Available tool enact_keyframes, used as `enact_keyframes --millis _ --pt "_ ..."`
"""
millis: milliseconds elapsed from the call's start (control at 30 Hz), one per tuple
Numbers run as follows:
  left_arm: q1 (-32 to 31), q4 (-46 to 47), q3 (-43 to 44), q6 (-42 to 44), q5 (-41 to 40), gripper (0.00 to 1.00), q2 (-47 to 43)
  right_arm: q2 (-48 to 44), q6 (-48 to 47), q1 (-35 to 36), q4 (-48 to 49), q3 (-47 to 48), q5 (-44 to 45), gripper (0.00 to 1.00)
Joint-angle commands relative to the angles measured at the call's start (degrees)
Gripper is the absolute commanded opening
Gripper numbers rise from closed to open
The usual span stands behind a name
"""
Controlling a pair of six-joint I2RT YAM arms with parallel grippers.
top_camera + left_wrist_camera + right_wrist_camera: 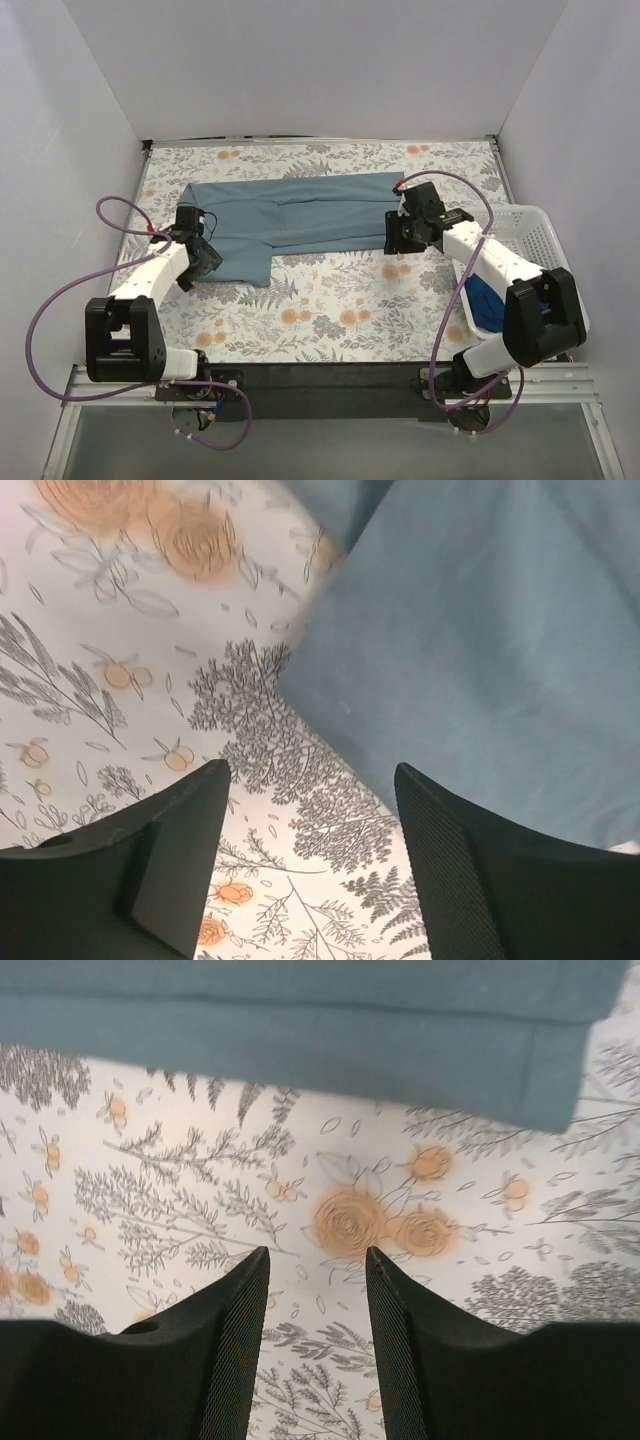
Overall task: Fold and stack the t-shirts
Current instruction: Fold the tshirt
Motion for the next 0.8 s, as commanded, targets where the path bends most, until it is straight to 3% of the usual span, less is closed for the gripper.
enact_keyframes --millis 0,267,533,633,733,767 --pt "-1.3 2.2 -2.3 -2.5 1.6 0.64 -1.5 -2.0 0.4 2.9 2.9 -3.2 -2.8 0.50" --pt "-2.2 8.8 -4.4 -11.9 5.0 0.63 -0.3 -3.8 1.1 5.4 5.1 -9.1 -6.4 0.50" --pt "-2.8 8.5 -6.6 -17.8 5.8 0.63 2.6 -5.7 0.5 5.5 5.0 -10.8 -7.2 0.51" --pt "-2.9 9.2 -8.0 -19.5 5.0 0.59 1.9 -5.8 0.6 5.5 5.0 -11.4 -7.2 0.52" --pt "-3.0 10.2 -8.1 -19.9 4.3 0.47 2.2 -6.0 0.5 5.5 5.0 -11.7 -7.0 0.53" --pt "-3.1 10.5 -7.7 -19.7 4.2 0.37 2.6 -6.0 0.5 5.6 5.1 -11.8 -6.5 0.53"
